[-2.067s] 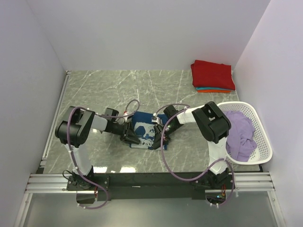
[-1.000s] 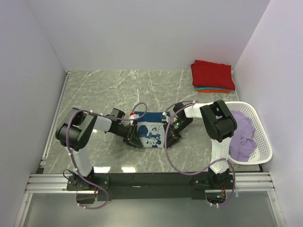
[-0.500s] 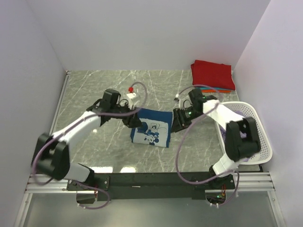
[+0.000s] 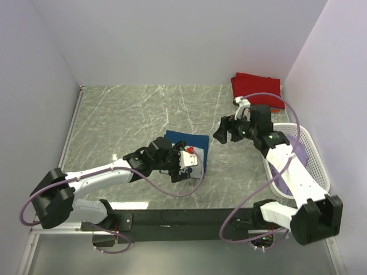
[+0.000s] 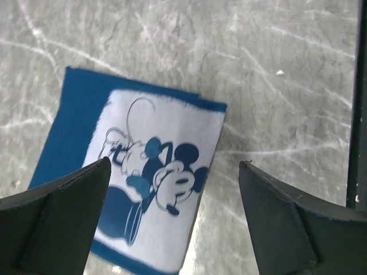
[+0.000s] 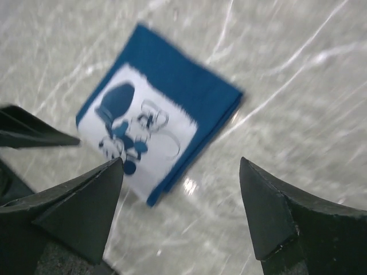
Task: Fold and stack the t-shirts
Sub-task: Neatly place the folded tshirt to the corner
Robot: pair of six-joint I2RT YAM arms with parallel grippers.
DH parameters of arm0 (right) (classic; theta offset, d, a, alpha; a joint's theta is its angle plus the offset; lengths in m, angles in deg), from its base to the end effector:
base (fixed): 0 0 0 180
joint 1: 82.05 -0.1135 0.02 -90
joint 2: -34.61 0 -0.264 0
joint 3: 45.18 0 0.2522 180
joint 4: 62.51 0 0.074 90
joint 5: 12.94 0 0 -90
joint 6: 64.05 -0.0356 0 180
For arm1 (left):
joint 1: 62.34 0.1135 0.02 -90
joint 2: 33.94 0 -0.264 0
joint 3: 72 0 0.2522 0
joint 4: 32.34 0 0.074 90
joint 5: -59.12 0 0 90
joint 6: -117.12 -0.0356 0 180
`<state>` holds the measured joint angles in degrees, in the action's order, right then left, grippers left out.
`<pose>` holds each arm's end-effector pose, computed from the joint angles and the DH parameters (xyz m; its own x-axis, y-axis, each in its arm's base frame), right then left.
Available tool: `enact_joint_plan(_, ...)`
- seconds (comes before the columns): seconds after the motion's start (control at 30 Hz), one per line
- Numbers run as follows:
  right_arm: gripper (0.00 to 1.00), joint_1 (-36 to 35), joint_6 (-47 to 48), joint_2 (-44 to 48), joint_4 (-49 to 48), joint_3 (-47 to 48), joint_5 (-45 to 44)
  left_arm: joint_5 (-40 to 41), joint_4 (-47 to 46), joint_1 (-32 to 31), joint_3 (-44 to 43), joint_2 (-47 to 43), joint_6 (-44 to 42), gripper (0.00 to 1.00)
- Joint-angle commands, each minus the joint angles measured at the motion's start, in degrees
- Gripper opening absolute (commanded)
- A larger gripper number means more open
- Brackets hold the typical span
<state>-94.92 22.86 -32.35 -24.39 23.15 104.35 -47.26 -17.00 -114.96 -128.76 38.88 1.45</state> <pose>0.2434 0.0724 0.2993 -0.6124 -0.0908 -0.7853 -0.5238 0.7906 0.3171 0.1600 -0.2260 0.2396 0.1085 0.5426 -0.8330 0.9559 0.1732 0.2373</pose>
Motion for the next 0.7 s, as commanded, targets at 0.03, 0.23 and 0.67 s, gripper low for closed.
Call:
enact_joint_plan(0.03,0.89,0.2,1.2,4.6,-10.6,-1.0,-6.0,-7.8,-7.5,-0.1,-3.6,2.6,-1.4,0.99)
enact_joint_plan(0.23,0.9,0.1,11.0,3.1,-11.3,3.5,-12.5,-6.8,-18.4,-0.2,-0.8,-0.1,-1.0,1.0)
enact_joint_plan(0.67,0.92,0.6,12.3,-4.2,-0.7,9.3,-10.1,2.1,-16.8,-7.9,-1.9,7.0,-11.0,0.99)
